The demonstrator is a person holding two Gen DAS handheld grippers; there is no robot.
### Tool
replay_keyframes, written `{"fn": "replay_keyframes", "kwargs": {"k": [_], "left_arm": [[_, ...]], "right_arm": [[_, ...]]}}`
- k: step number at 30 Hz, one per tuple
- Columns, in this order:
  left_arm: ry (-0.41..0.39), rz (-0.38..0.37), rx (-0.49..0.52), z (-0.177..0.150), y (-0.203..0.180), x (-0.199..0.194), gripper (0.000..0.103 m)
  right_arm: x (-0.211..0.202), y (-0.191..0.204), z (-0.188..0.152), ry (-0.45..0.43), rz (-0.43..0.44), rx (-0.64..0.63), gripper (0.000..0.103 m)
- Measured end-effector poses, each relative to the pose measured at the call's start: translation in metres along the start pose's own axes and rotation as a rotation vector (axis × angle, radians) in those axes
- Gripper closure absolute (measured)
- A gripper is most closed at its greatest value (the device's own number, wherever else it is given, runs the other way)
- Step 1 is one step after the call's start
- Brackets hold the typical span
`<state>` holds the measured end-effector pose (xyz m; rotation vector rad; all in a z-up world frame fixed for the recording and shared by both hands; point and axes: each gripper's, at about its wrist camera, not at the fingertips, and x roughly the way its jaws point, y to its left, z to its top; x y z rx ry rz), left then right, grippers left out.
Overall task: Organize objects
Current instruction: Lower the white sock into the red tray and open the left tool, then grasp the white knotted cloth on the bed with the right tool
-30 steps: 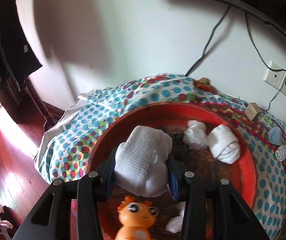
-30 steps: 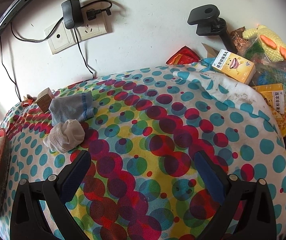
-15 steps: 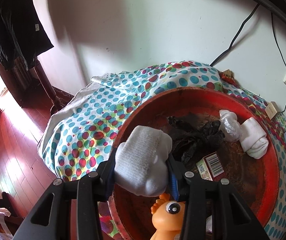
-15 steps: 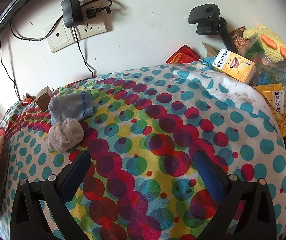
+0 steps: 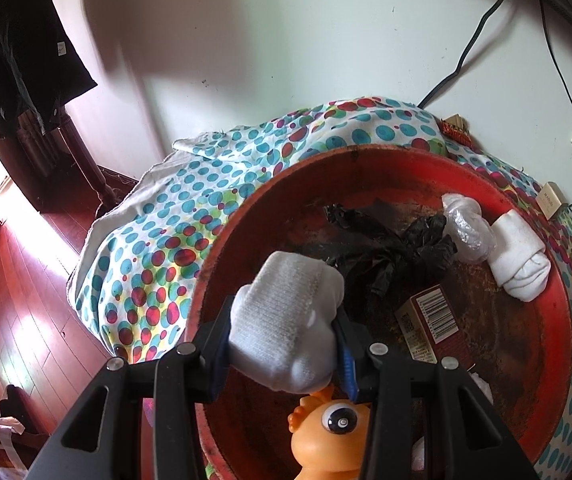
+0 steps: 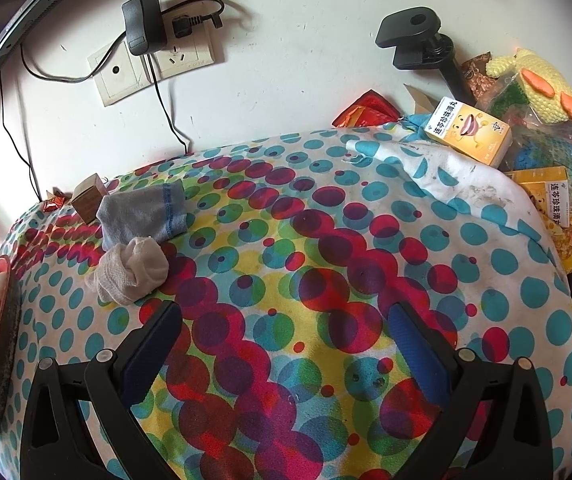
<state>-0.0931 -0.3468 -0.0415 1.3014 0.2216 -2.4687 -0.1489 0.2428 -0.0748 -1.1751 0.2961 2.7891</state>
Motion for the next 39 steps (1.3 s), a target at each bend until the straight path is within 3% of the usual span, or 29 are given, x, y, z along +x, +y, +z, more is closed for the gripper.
{"fn": "replay_keyframes", "kwargs": {"k": [8,13,15,20,23,25,29,32,35,36,39], "left_arm": [[0.011,0.009,-0.001,-0.006,-0.001,0.009,0.058],[0.012,-0.02,-0.035,-0.006,0.002,0.009,0.05],[-0.022,-0.043,-0.054,-0.005,0.004,-0.002,0.048],[-0.238,-0.06,-0.023,-0.012,0.001,-0.075,0.044],[-0.362,-0.13,-0.025,-0.045,-0.008,-0.126,0.031],[-0.411,-0.166,-0.02,-0.081,-0.021,-0.146,0.028],[-0.376,-0.226,0.028,-0.14,-0.049,-0.145,0.028],[-0.381,-0.264,0.032,-0.172,-0.058,-0.137,0.028],[-0.331,-0.298,0.048,-0.171,-0.07,-0.13,0.028],[-0.344,-0.328,0.049,-0.171,-0.069,-0.131,0.028],[-0.37,-0.303,0.051,-0.169,-0.067,-0.133,0.028]], "right_arm": [[0.004,0.002,0.001,0.009,0.0,-0.003,0.0],[0.002,0.001,0.0,0.005,-0.001,0.0,0.0],[0.002,0.001,0.0,0.01,0.001,-0.002,0.0],[0.002,0.002,0.0,0.01,-0.009,-0.005,0.0],[0.004,0.004,0.0,0.019,-0.01,-0.02,0.0],[0.005,0.006,0.0,0.028,-0.02,-0.031,0.0],[0.008,0.013,-0.002,0.054,-0.064,-0.056,0.0],[0.001,0.034,-0.002,0.031,-0.019,-0.053,0.0],[0.006,0.074,0.004,0.042,-0.009,-0.104,0.0],[0.012,0.093,0.006,0.055,-0.011,-0.143,0.0],[0.029,0.125,0.009,0.099,0.014,-0.19,0.0]]}}
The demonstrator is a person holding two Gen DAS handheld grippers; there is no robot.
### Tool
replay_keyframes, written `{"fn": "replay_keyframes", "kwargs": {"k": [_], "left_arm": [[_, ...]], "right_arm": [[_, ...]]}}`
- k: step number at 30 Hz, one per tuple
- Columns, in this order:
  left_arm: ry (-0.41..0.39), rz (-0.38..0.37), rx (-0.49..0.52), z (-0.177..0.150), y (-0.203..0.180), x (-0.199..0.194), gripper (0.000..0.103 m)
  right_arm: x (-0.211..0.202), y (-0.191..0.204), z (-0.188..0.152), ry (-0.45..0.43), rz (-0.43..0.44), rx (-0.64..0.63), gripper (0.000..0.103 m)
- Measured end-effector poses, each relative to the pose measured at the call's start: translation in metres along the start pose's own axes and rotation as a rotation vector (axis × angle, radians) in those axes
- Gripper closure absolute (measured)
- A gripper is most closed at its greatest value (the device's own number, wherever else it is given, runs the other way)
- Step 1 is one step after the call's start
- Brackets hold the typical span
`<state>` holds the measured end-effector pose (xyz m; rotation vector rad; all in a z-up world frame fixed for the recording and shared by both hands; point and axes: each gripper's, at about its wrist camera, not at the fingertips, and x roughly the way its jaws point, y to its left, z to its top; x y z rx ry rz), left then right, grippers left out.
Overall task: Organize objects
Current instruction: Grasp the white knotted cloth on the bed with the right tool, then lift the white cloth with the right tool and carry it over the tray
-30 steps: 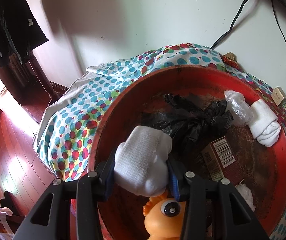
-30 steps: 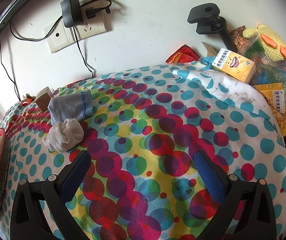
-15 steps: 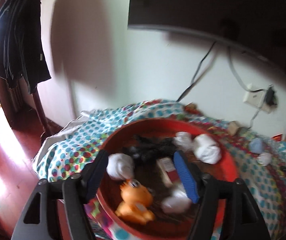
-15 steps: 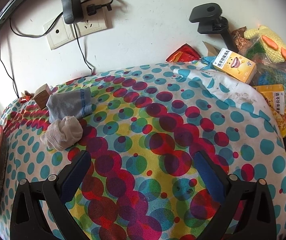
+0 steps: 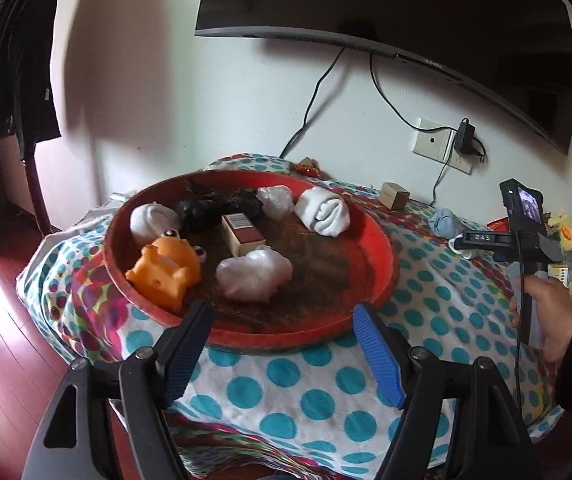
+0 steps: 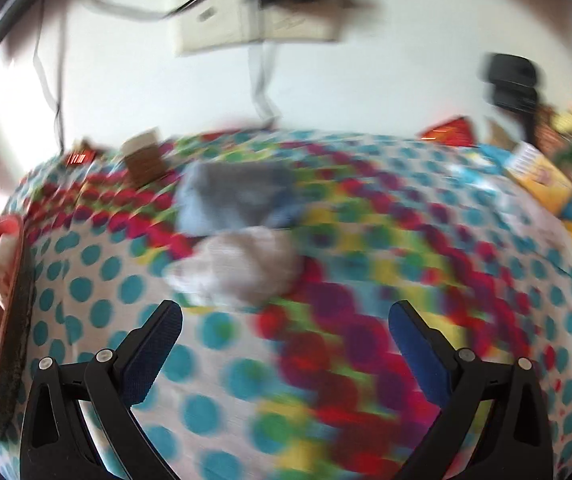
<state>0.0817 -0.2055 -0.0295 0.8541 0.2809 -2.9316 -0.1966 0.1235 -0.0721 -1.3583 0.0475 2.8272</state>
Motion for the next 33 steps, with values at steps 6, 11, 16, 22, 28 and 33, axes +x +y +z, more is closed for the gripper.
{"fn": "replay_keyframes", "kwargs": {"k": [6,11,16,22,28,33], "left_arm": [[0.018,-0.026,0.009,0.001,0.003,0.002,0.028],[0.04,-0.034,-0.005,0.0,0.006,0.008,0.028],[0.037,-0.035,0.008,-0.001,0.001,0.005,0.028],[0.031,-0.022,0.066,-0.004,-0.011,0.002,0.028],[0.029,-0.013,0.081,-0.006,-0.016,0.0,0.028],[0.029,-0.014,0.093,-0.007,-0.02,-0.001,0.028]], "right_arm": [[0.03,0.016,0.012,0.041,-0.018,0.014,0.013],[0.029,0.007,0.011,0.021,-0.001,0.06,0.037],[0.023,0.002,0.007,0.024,0.0,0.061,0.045],[-0.001,-0.003,-0.002,0.003,-0.015,0.022,0.047],[-0.044,0.0,0.0,-0.06,-0.038,-0.04,0.047],[-0.083,0.018,0.009,-0.13,-0.044,-0.119,0.047]]}}
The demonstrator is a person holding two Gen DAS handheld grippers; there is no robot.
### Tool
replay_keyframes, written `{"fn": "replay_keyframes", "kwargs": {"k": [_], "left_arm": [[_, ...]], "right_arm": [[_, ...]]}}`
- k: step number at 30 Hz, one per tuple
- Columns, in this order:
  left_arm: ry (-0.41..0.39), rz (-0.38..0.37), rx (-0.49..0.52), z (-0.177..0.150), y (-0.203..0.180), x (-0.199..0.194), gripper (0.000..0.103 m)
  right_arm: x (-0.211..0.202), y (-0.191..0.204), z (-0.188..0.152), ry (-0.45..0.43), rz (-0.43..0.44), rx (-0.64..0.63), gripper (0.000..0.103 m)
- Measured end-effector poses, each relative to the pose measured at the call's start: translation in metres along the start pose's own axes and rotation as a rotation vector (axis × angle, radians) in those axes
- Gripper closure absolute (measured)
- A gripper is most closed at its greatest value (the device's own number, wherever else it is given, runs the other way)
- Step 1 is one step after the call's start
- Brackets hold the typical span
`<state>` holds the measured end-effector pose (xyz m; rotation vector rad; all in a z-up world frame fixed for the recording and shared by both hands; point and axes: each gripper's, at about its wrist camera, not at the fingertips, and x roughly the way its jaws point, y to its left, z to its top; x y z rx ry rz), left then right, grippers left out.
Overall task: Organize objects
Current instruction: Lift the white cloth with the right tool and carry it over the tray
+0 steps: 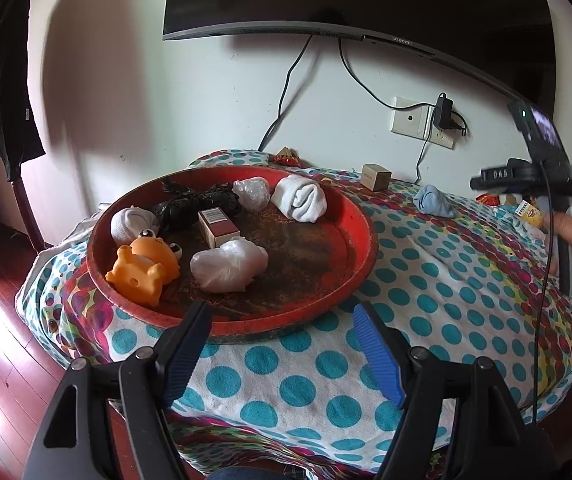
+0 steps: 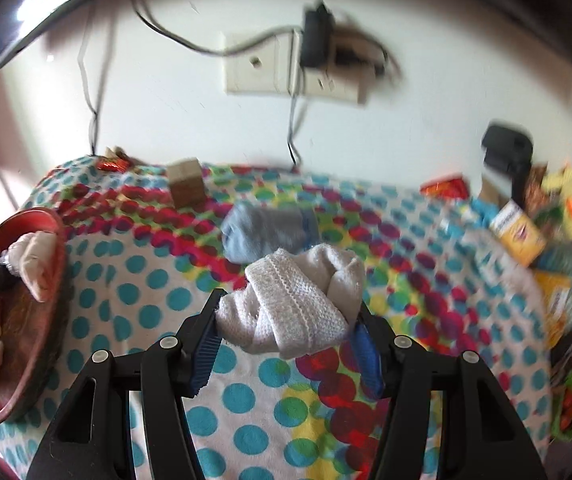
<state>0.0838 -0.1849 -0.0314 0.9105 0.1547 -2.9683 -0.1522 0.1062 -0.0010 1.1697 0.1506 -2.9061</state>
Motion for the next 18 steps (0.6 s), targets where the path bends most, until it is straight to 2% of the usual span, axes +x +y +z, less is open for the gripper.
{"fn": "replay_keyframes", "kwargs": {"k": [9,18], "left_arm": [[-0.004,0.012,-0.019,0.001,0.004,-0.002,0.028],[0.001,0.012,-0.027,0.002,0.005,-0.001,0.028]], "right_arm": [[-0.043,0.048,0.026,-0.079,0.029,-0.064,0.047],[-0.062,0.099,0.035,-0.106,0.077,-0.129,0.047]]}}
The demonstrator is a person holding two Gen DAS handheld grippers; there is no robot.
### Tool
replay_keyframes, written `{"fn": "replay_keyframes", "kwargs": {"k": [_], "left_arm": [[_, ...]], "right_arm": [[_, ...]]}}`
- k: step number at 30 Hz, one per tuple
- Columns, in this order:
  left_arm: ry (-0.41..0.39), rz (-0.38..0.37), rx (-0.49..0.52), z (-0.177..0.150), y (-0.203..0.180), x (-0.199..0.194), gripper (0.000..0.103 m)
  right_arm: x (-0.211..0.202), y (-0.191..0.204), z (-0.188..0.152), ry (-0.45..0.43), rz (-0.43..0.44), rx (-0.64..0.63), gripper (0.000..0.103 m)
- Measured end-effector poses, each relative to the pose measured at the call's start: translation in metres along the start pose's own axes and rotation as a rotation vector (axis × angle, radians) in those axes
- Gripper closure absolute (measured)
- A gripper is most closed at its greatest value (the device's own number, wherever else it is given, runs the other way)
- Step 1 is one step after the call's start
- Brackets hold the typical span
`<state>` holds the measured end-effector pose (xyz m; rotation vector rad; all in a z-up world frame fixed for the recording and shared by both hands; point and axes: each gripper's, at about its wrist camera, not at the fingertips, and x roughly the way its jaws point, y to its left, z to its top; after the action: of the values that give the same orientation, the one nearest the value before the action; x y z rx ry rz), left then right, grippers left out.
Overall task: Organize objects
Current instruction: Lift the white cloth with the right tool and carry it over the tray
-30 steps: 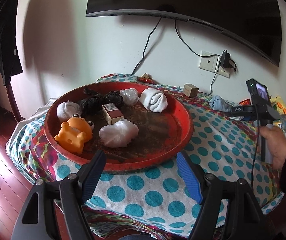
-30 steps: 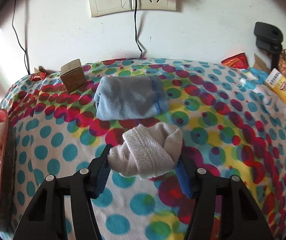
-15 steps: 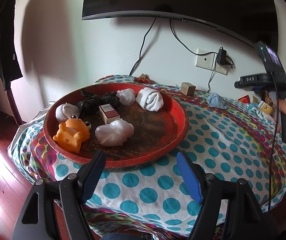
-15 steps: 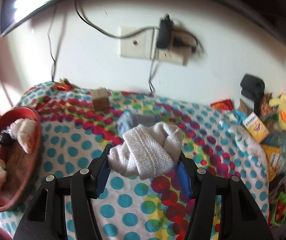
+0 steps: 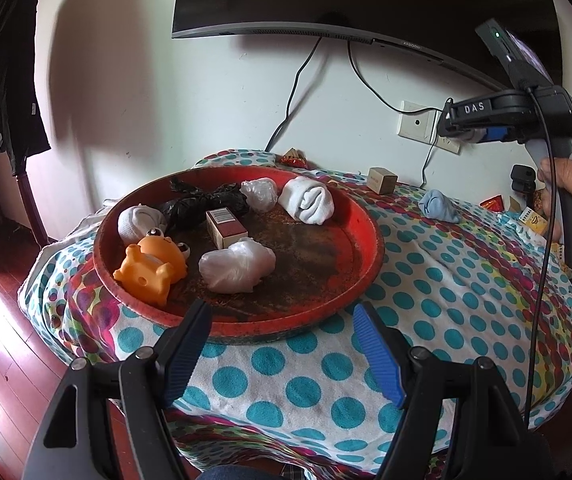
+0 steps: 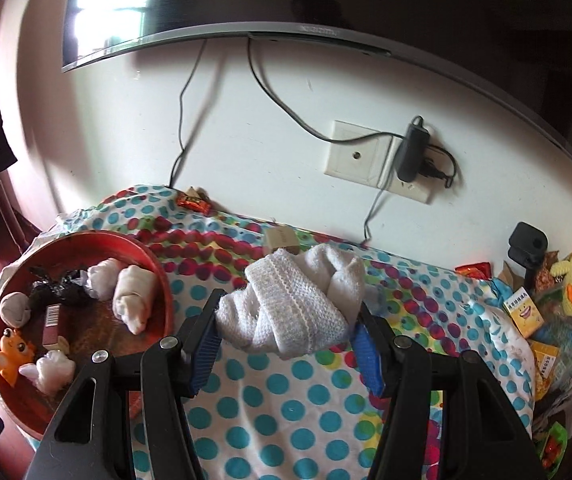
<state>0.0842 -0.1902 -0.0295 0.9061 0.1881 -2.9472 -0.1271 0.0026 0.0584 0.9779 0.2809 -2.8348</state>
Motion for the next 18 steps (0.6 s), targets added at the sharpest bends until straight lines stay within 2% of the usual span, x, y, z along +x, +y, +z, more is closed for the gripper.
{"fn": "replay_keyframes", "kwargs": {"k": [18], "left_arm": [[0.024,-0.005,-0.007,-0.001,0.0,0.007,0.028]], "right_arm": [[0.013,0.056,-0.002,0.022,0.064,-0.078,0.047]]}}
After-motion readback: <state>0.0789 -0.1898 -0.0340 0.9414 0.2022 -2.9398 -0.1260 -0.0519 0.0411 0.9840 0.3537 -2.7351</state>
